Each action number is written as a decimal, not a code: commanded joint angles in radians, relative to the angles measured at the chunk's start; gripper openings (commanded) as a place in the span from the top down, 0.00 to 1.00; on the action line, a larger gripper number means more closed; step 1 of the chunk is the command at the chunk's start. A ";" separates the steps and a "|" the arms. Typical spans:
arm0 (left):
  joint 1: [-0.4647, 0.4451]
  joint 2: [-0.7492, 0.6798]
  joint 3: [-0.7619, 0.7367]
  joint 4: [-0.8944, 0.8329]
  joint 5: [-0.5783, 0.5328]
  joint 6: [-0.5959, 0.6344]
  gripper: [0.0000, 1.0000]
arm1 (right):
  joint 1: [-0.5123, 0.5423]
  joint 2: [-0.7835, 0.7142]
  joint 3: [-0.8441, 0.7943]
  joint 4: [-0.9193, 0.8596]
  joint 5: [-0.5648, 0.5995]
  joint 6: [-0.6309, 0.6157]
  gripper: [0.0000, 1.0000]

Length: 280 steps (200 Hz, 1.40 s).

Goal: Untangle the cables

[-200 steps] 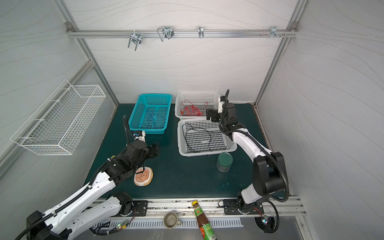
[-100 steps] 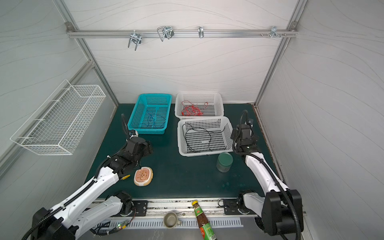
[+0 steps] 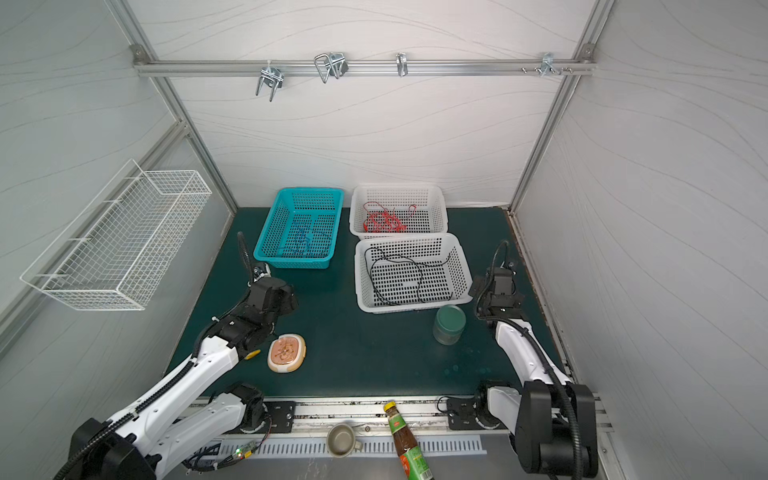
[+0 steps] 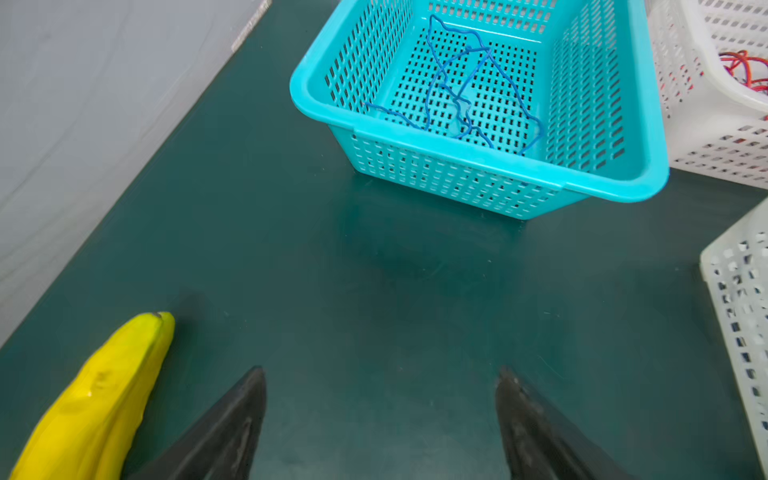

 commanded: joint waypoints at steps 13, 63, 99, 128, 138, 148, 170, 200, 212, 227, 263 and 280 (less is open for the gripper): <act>0.053 0.035 0.005 0.109 0.015 0.059 0.13 | 0.044 0.082 -0.036 0.149 -0.112 -0.040 0.01; 0.114 0.103 -0.014 0.224 0.027 0.124 0.14 | 0.099 0.205 -0.012 0.319 -0.160 -0.174 0.01; 0.190 0.118 -0.075 0.409 0.109 0.182 0.14 | 0.100 0.267 -0.028 0.471 -0.204 -0.236 0.01; 0.230 0.143 -0.152 0.631 0.127 0.246 0.14 | 0.100 0.298 -0.046 0.591 -0.262 -0.301 0.01; 0.248 0.166 -0.164 0.677 0.138 0.262 0.14 | 0.099 0.308 -0.064 0.652 -0.281 -0.321 0.01; 0.260 0.191 -0.170 0.714 0.138 0.282 0.14 | 0.087 0.330 -0.078 0.698 -0.317 -0.311 0.01; 0.289 0.266 -0.186 0.828 0.150 0.304 0.14 | 0.084 0.425 -0.129 0.885 -0.372 -0.324 0.01; 0.311 0.398 -0.203 0.985 0.180 0.333 0.15 | 0.099 0.449 -0.102 0.851 -0.387 -0.344 0.01; 0.313 0.437 -0.194 1.039 0.182 0.348 0.15 | 0.110 0.450 -0.114 0.873 -0.367 -0.353 0.01; 0.331 0.483 -0.193 1.123 0.237 0.362 0.14 | 0.110 0.447 -0.105 0.850 -0.352 -0.344 0.01; 0.352 0.647 -0.222 1.334 0.305 0.373 0.14 | 0.091 0.455 -0.065 0.784 -0.362 -0.319 0.01; 0.353 0.613 -0.211 1.242 0.316 0.357 0.14 | 0.072 0.459 -0.051 0.764 -0.389 -0.306 0.01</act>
